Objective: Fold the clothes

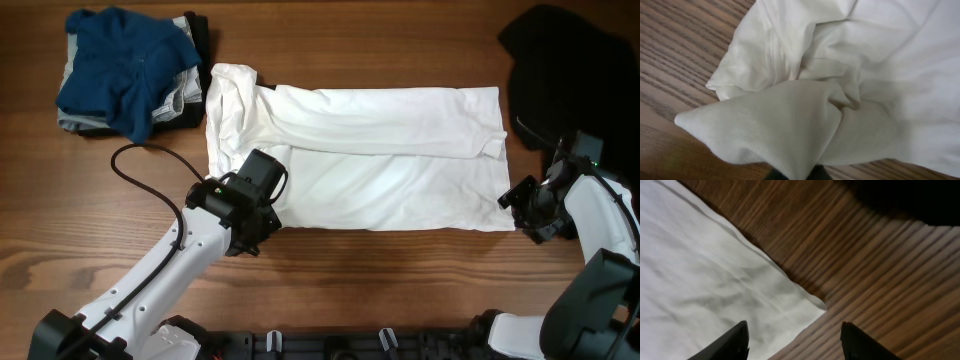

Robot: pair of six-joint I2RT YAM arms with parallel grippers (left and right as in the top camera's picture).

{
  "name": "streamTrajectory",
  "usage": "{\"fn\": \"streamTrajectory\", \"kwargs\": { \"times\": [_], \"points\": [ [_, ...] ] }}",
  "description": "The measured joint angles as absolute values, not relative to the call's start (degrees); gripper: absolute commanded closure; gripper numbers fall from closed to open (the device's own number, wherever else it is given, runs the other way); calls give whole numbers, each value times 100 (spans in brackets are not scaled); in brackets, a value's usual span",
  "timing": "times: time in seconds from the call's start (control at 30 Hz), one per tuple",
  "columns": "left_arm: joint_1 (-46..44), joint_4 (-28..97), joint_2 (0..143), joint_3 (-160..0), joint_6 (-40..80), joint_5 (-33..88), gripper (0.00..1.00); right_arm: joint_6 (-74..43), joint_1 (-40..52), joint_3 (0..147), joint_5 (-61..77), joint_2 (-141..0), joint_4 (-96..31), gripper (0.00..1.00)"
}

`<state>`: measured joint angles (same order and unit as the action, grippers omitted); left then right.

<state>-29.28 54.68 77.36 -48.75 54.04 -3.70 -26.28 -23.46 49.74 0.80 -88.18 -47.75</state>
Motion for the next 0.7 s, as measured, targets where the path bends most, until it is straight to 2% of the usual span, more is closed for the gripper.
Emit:
{"fn": "streamTrajectory", "kwargs": {
  "times": [0.33,0.5,0.6,0.7],
  "points": [
    [-2928,5395,7736,-4875,5404,-408,96,-2392,-2346,4357,123,-8820,-4176,48],
    [-2928,5380,7736,-4875,5404,-451,96,-2414,-2346,4145,150,-8820,-4012,62],
    [-2928,5367,7736,-4875,5404,-493,96,-2434,-2346,4143,150,-8820,-3942,67],
    [-2928,5358,7736,-4875,5404,-628,96,-2480,-2346,4141,174,-8820,-3822,82]
  ]
}}
